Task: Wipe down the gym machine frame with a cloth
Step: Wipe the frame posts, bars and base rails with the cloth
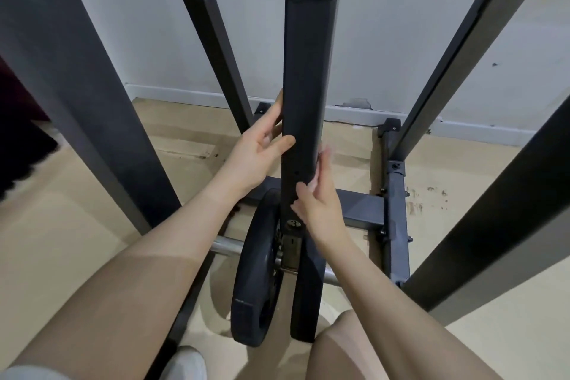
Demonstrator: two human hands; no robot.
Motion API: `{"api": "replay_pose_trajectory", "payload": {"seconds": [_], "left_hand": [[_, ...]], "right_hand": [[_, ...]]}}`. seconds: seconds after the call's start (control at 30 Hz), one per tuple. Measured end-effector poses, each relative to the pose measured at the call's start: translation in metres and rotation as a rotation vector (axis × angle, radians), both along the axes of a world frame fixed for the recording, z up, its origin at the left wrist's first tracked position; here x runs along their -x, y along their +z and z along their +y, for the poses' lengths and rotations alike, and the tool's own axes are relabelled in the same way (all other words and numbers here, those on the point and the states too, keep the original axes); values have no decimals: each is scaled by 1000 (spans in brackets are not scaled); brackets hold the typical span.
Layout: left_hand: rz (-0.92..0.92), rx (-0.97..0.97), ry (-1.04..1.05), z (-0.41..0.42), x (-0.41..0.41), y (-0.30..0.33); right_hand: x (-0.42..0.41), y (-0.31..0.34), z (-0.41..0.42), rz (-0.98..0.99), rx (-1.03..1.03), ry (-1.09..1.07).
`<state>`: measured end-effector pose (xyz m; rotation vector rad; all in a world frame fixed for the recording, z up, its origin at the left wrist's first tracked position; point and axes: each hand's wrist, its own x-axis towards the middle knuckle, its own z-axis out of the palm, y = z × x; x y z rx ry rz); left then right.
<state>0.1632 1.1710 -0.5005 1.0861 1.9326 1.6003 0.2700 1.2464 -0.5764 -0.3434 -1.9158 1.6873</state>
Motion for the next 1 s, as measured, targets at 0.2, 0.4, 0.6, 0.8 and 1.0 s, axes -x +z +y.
{"api": "replay_pose_trajectory", "payload": {"seconds": [0.2, 0.4, 0.6, 0.8, 1.0], "left_hand": [[-36, -22, 13, -1, -5, 1], [-98, 7, 12, -1, -2, 4], [-183, -50, 19, 0, -9, 6], [-129, -27, 85, -3, -9, -5], [-316, -47, 59, -25, -9, -28]], "right_hand": [[5, 0, -8, 81, -55, -7], [-4, 14, -17, -146, -40, -117], [9, 8, -16, 1, -177, -157], [5, 13, -23, -99, -249, -367], [24, 39, -11, -87, -274, -470]]}}
